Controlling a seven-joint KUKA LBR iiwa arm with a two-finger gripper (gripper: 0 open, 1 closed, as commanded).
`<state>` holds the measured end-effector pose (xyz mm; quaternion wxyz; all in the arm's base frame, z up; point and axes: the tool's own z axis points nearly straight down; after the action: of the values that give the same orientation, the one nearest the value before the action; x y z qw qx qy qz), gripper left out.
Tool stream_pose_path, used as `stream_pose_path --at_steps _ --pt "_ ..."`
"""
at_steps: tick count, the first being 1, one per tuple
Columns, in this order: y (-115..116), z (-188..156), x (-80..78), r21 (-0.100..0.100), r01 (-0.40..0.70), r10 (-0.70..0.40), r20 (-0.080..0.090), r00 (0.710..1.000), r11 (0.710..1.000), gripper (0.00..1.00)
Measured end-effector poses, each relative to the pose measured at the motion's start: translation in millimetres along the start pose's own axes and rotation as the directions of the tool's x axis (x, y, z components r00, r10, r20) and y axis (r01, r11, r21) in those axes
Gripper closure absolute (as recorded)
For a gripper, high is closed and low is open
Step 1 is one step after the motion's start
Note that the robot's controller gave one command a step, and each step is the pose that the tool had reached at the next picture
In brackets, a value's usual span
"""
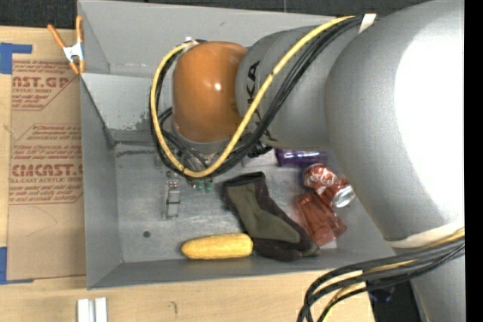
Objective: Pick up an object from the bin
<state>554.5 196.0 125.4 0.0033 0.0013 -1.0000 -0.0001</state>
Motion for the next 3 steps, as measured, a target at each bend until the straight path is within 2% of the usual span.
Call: stream_pose_path --at_steps 1,2,3 --pt "-0.6 -4.6 -2.1 -0.001 -0.001 0.001 0.007 1.000 1.000 0.00" --pt "-49.0 17.1 42.2 -0.003 -0.006 0.006 0.011 1.000 1.000 0.00" --pt "-78.6 45.7 50.7 -0.001 -0.058 0.058 0.002 0.998 0.998 0.00"
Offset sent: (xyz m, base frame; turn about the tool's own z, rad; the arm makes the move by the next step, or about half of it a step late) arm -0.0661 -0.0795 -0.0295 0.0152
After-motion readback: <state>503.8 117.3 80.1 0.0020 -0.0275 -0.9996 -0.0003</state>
